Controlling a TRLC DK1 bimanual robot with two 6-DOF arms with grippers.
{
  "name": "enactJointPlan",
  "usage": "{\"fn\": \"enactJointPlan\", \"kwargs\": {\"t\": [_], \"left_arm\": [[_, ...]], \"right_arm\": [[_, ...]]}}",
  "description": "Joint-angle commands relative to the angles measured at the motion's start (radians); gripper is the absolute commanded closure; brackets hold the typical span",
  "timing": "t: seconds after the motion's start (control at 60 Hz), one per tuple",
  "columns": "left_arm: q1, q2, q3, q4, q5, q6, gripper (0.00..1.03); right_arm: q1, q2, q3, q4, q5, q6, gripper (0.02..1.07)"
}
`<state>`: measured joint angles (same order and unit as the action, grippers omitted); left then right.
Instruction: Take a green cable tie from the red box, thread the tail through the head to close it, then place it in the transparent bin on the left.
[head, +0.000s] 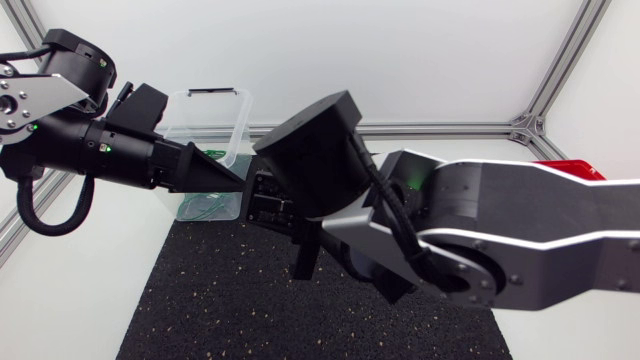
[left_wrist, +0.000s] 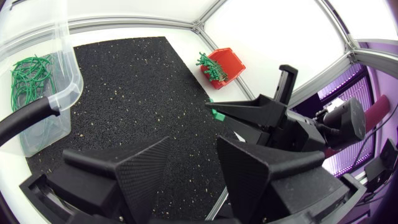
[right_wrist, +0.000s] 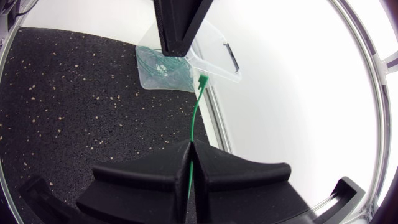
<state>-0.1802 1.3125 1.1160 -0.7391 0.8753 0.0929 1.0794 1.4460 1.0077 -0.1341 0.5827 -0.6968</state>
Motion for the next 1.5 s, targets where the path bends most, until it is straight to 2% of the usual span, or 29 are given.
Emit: {"fn": "enactJointPlan", "kwargs": {"t": [0.0, 0.2, 0.4, 0.55, 0.817, 0.917, 1.483], "left_arm": [[0.013, 0.014, 0.048, -0.016, 0.01, -0.055, 0.5], [0.053, 0.05, 0.096, -0.02, 0.044, -0.11, 0.5], [0.045, 0.07, 0.111, -0.02, 0.051, -0.133, 0.5], [0.041, 0.083, 0.111, -0.02, 0.056, -0.134, 0.51], [0.036, 0.097, 0.12, -0.02, 0.06, -0.147, 0.56], [0.036, 0.102, 0.119, -0.02, 0.064, -0.151, 0.6], [0.028, 0.119, 0.097, -0.022, 0.067, -0.145, 0.6]], "right_arm": [[0.022, 0.028, -0.034, 0.048, 0.04, -0.047, 1.01], [0.043, 0.076, -0.072, 0.2, 0.12, -0.142, 1.01], [0.062, 0.109, -0.093, 0.329, 0.186, -0.222, 1.01], [0.082, 0.143, -0.119, 0.478, 0.24, -0.316, 1.01], [0.088, 0.212, -0.133, 0.631, 0.275, -0.42, 1.01], [0.088, 0.232, -0.133, 0.668, 0.282, -0.445, 1.01], [0.066, 0.269, -0.119, 0.754, 0.299, -0.492, 1.01]]}}
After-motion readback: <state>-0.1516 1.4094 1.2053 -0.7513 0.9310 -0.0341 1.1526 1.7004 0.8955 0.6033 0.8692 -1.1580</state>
